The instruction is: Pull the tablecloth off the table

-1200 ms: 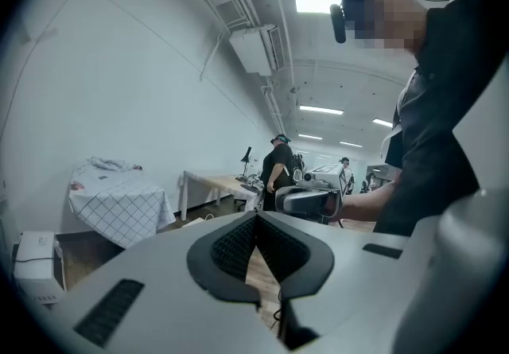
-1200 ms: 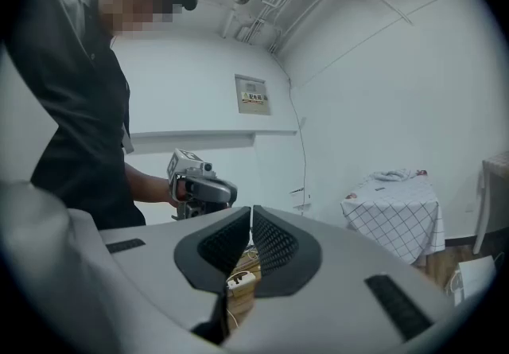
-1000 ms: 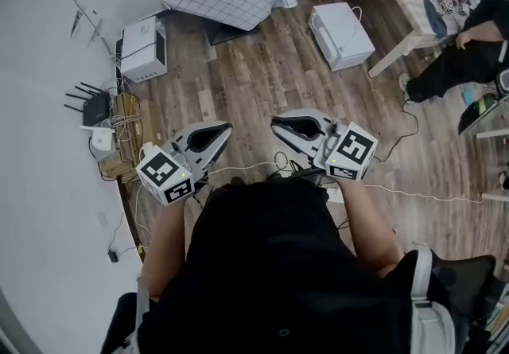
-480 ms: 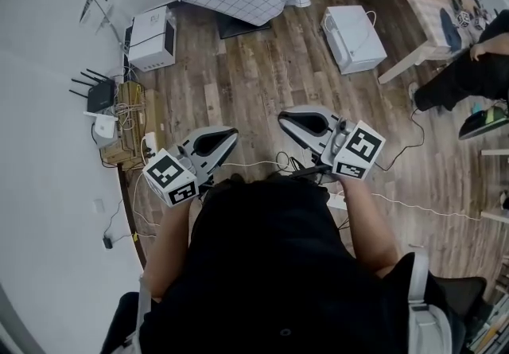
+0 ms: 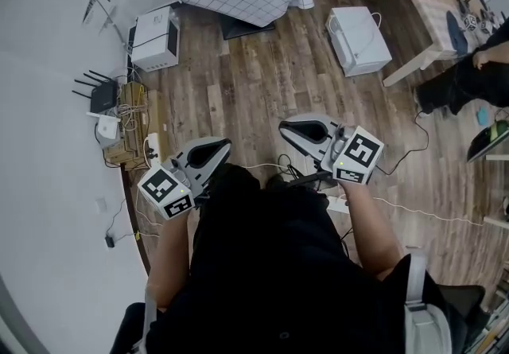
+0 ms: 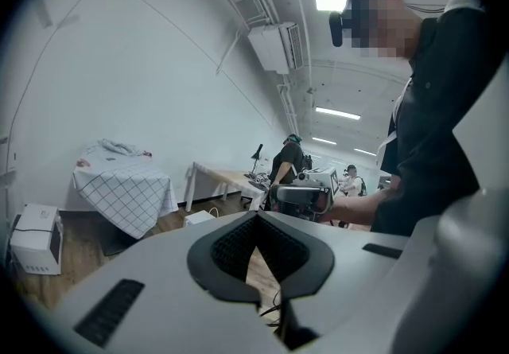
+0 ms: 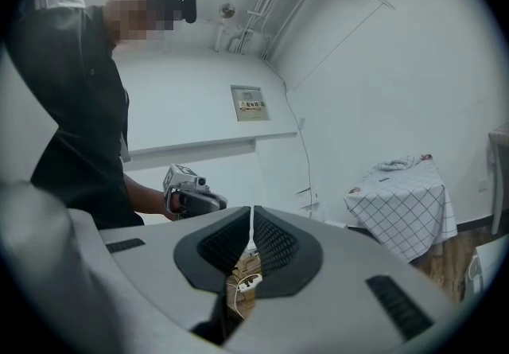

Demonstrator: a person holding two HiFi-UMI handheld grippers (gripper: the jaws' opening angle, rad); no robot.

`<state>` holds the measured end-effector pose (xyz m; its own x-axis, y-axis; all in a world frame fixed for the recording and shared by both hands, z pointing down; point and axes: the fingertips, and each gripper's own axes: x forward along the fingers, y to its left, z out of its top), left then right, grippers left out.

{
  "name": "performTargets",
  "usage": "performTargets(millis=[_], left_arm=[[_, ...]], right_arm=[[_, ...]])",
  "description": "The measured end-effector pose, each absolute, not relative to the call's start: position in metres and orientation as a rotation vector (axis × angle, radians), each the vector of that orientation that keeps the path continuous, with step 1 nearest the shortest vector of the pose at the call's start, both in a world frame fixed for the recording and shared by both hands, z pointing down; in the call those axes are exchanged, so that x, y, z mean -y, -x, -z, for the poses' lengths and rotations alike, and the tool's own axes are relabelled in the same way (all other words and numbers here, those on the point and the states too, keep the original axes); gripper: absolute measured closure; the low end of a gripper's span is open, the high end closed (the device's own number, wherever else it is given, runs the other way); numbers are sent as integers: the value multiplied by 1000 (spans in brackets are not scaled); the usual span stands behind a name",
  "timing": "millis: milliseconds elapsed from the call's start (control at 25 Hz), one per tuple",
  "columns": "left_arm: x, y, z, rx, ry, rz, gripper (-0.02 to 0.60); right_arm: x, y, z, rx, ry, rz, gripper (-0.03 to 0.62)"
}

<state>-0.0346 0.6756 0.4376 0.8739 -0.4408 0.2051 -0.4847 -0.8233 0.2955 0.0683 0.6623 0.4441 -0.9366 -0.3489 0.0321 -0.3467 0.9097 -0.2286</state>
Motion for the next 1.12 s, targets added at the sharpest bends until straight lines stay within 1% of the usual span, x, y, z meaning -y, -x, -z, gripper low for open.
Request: performTargets(millis=[120,280,640,960,1120], left_arm=[[-671,35,-443,649,-2695,-191,572],[-650,40,-440,591,-2699,-111,572],[-540,45,-439,461,-2744,-66,572],[-421,97,-412,360,-2777,-21,571],[-369,124,-409,332,-2789,4,572]], right_arm=[[-655,-58,-447,-3054,548,381,569],[-640,-47,-451,-3065,551,401,569],[-554,-33,-443,-3088,648,415,569],[-422,27,-387,-3020,716,282,568],[-375,44,-374,-2985,766,257,568]])
